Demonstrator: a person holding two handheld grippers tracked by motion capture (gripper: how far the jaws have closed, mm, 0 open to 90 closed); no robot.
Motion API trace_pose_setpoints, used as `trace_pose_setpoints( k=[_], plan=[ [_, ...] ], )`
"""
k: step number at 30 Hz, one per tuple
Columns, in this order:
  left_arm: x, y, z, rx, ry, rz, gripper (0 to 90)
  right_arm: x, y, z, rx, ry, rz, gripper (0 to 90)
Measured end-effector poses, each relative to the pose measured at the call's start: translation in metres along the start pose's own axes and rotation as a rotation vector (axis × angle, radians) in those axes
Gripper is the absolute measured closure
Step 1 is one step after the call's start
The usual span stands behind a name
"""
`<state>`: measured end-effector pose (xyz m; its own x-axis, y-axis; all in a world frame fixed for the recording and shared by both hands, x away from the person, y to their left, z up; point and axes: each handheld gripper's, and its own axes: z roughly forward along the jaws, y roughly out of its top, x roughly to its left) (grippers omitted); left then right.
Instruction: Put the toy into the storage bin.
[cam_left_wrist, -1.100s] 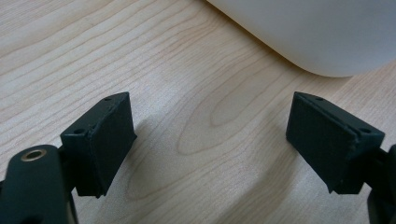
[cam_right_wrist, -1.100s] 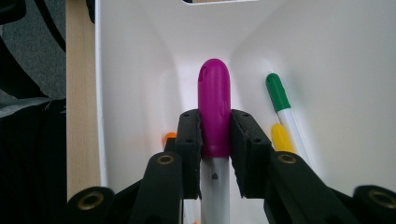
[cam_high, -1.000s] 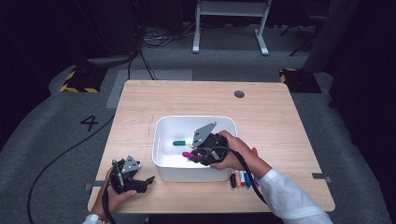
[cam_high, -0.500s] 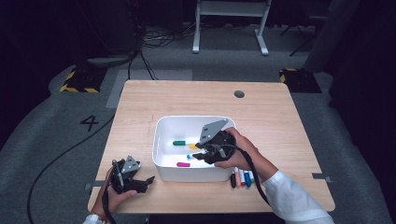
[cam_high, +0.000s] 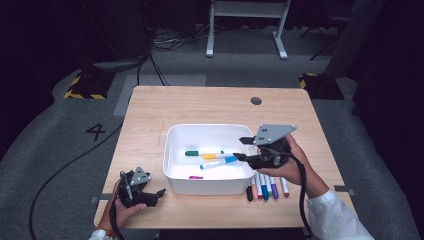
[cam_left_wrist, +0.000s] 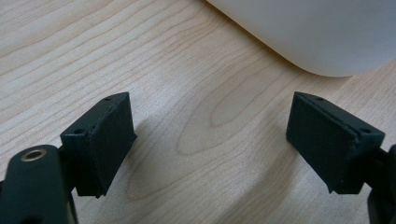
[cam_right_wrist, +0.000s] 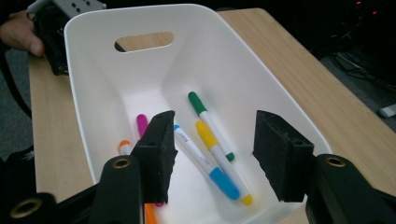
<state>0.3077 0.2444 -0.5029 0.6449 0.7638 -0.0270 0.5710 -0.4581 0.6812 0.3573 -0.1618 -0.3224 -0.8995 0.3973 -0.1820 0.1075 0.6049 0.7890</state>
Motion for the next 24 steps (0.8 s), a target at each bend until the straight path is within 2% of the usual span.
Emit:
trace_pose_setpoints(
  k=[3,5,6,11,17,21,23,24],
  plan=[
    [0.000,0.000,0.000,-0.001,0.000,0.000,15.3,-0.006,-0.013,-0.017,-0.018,-0.051,0.025,47.2],
    [0.000,0.000,0.000,0.000,0.000,0.001,15.3,-0.007,-0.017,-0.021,-0.021,-0.062,0.030,46.5],
    [0.000,0.000,0.000,0.000,0.000,0.000,15.3,-0.012,-0.031,-0.032,-0.030,-0.098,0.050,45.2],
    [0.000,0.000,0.000,0.000,0.000,0.000,15.3,-0.024,-0.067,-0.044,-0.019,-0.148,0.146,44.8],
    [0.000,0.000,0.000,0.000,0.000,0.000,15.3,-0.037,-0.107,-0.042,0.048,-0.209,0.194,43.6],
    [0.000,0.000,0.000,0.000,0.000,0.000,15.3,-0.042,-0.129,-0.032,0.077,-0.218,0.237,41.2],
    [0.000,0.000,0.000,0.000,0.000,0.000,15.3,-0.044,-0.139,-0.025,0.111,-0.248,0.239,40.7],
    [0.000,0.000,0.000,0.000,0.000,0.000,15.3,-0.046,-0.146,-0.020,0.120,-0.254,0.261,40.5]
  ],
)
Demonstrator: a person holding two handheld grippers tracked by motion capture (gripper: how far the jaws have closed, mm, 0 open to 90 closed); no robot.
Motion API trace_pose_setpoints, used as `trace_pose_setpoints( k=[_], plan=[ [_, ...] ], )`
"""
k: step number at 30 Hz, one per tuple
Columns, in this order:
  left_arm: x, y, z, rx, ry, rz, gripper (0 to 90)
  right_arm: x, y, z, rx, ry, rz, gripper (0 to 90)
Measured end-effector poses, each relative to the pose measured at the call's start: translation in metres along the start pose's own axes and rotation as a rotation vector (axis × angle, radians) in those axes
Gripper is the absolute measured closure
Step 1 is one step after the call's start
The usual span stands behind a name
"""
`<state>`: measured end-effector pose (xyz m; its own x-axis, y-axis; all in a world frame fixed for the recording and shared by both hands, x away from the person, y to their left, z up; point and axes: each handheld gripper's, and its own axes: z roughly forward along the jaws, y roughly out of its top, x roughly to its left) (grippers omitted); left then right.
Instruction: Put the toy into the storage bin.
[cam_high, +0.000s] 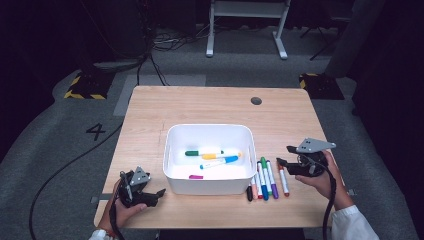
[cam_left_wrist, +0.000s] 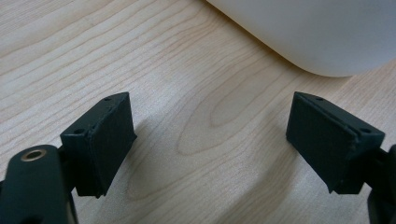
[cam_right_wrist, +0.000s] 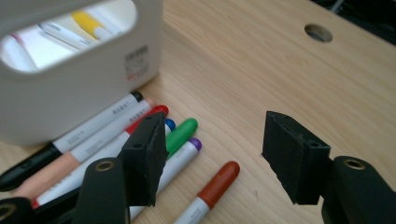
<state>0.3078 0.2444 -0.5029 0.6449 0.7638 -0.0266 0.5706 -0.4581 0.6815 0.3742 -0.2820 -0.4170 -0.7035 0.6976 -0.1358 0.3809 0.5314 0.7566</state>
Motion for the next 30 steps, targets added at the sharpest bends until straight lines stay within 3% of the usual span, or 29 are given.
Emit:
trace_pose_setpoints(
  k=[3,5,7,16,21,25,30],
  plan=[
    [0.000,0.000,0.000,-0.001,0.000,0.000,15.3,-0.004,-0.008,0.008,0.017,-0.001,0.022,40.4],
    [0.000,0.000,0.000,0.000,0.000,0.000,15.3,-0.011,-0.019,0.020,0.031,0.002,0.080,40.4],
    [0.000,0.000,0.000,0.000,0.000,0.001,15.3,-0.013,-0.025,0.027,0.052,-0.005,0.095,40.4],
    [0.000,0.000,0.000,0.000,-0.001,0.004,15.4,-0.013,-0.039,0.051,0.115,0.010,0.134,41.5],
    [0.000,0.000,0.000,-0.001,0.000,0.002,15.4,-0.011,-0.044,0.061,0.142,-0.003,0.132,42.4],
    [0.000,0.000,0.000,-0.002,0.000,0.002,15.4,-0.017,-0.049,0.060,0.129,-0.003,0.177,53.8],
    [0.000,0.000,0.000,-0.001,-0.001,0.005,15.4,-0.023,-0.054,0.055,0.115,-0.010,0.188,71.6]
  ],
)
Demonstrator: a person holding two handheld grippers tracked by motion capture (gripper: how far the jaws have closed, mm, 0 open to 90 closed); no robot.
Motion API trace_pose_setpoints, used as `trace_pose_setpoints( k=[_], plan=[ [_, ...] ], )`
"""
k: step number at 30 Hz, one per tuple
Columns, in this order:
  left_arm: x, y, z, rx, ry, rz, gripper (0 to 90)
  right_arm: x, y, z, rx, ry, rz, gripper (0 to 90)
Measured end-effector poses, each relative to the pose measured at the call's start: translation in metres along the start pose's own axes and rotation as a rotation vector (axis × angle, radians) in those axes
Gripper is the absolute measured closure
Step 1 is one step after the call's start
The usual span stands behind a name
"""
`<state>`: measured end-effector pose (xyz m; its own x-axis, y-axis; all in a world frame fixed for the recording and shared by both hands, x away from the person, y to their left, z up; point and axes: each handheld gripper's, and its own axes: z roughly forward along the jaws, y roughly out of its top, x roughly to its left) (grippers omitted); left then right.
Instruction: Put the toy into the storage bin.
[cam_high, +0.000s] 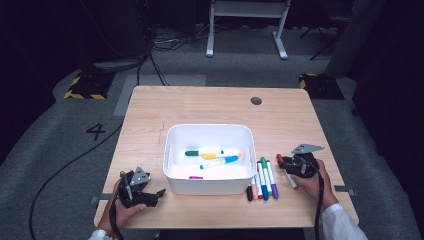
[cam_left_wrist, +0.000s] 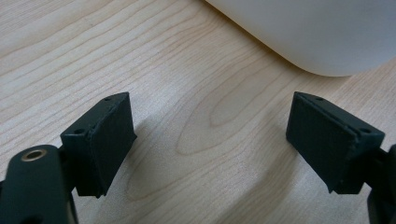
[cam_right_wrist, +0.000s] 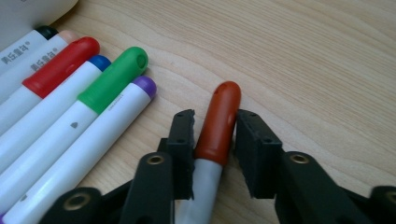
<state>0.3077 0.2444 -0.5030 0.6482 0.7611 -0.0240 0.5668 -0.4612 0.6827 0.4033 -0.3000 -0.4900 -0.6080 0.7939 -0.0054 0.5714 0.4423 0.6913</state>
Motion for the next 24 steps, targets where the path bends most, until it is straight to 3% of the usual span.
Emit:
trace_pose_setpoints(
  k=[3,9,12,15,16,24],
  plan=[
    [0.000,0.000,0.000,0.000,-0.001,0.001,15.4,-0.002,-0.001,-0.001,-0.006,-0.016,-0.009,74.6],
    [0.000,0.000,0.000,0.001,-0.002,0.001,15.3,-0.003,-0.002,-0.003,-0.017,0.003,-0.015,74.8],
    [0.000,0.000,0.000,-0.002,0.003,-0.003,15.4,-0.002,0.004,-0.014,-0.072,0.022,-0.019,74.9],
    [0.000,0.000,0.000,-0.002,0.003,-0.003,15.4,0.000,0.008,-0.020,-0.093,0.025,-0.028,74.9],
    [0.000,0.000,0.000,-0.002,0.004,-0.003,15.4,0.003,0.012,-0.028,-0.123,0.037,-0.040,74.9],
    [0.000,0.000,0.000,-0.001,0.004,-0.004,15.3,0.015,0.032,-0.058,-0.208,0.073,-0.089,74.9]
  ],
)
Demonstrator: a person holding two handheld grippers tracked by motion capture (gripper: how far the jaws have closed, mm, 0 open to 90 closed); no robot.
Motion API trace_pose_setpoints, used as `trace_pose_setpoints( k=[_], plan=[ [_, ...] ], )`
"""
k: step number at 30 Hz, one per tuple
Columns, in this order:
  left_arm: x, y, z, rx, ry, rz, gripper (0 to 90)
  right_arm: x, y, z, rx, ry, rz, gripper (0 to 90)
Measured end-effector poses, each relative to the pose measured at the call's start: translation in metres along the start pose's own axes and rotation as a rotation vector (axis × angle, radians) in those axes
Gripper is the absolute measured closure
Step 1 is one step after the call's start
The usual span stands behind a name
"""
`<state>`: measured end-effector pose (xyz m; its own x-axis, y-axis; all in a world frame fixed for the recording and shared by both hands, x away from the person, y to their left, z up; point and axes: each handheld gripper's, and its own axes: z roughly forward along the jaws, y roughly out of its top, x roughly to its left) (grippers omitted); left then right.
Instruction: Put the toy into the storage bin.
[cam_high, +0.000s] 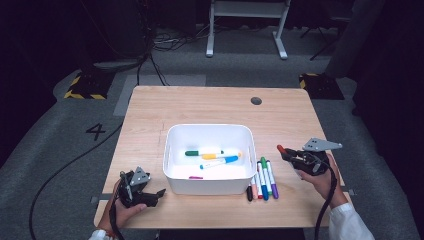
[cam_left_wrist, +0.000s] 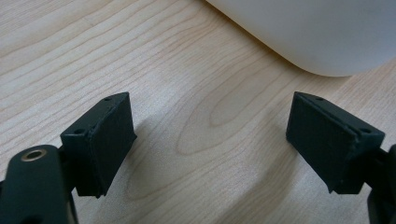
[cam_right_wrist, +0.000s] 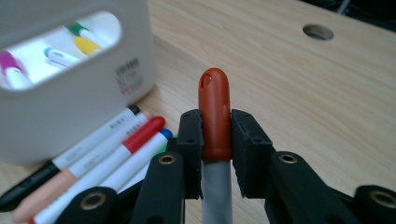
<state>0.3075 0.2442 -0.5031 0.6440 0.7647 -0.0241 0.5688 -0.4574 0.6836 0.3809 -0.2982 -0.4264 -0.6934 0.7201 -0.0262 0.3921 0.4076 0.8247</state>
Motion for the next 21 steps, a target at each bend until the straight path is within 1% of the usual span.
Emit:
trace_pose_setpoints(
  k=[4,5,6,10,12,13,14,16,17,18,19,20,21],
  plan=[
    [0.000,0.000,0.000,0.000,0.000,0.000,15.3,0.009,0.018,-0.011,-0.029,0.024,-0.040,74.9],
    [0.000,0.000,0.000,0.000,0.000,0.000,15.3,0.009,0.018,-0.011,-0.029,0.024,-0.040,74.9],
    [0.000,0.000,0.000,0.000,0.000,0.000,15.4,0.013,0.026,-0.016,-0.041,0.039,-0.057,75.0],
    [0.000,0.000,0.000,0.000,0.000,0.000,15.3,0.024,0.044,-0.022,-0.057,0.071,-0.088,74.9],
    [0.000,0.000,0.000,0.000,0.000,0.000,15.4,0.029,0.052,-0.025,-0.069,0.083,-0.102,74.9],
    [0.000,0.000,0.000,0.000,0.000,0.000,15.4,0.029,0.052,-0.025,-0.069,0.083,-0.102,74.9],
    [0.000,0.000,0.000,0.000,0.000,0.000,15.3,0.035,0.061,-0.026,-0.074,0.098,-0.115,75.0],
    [0.000,0.000,0.000,0.000,0.000,0.000,15.4,0.040,0.070,-0.027,-0.078,0.115,-0.135,74.9],
    [0.000,0.000,0.000,0.000,0.000,0.000,15.3,0.040,0.070,-0.027,-0.078,0.115,-0.135,74.9],
    [0.000,0.000,0.000,0.000,0.000,0.000,15.3,0.045,0.079,-0.027,-0.082,0.126,-0.144,75.0],
    [0.000,0.000,0.000,0.000,0.000,0.000,15.3,0.046,0.082,-0.028,-0.083,0.129,-0.152,75.0],
    [0.000,0.000,0.000,0.000,0.000,0.000,15.3,0.049,0.087,-0.027,-0.087,0.134,-0.156,74.9],
    [0.000,0.000,0.000,0.000,0.000,0.000,15.3,0.051,0.090,-0.027,-0.086,0.137,-0.150,74.9]
  ],
)
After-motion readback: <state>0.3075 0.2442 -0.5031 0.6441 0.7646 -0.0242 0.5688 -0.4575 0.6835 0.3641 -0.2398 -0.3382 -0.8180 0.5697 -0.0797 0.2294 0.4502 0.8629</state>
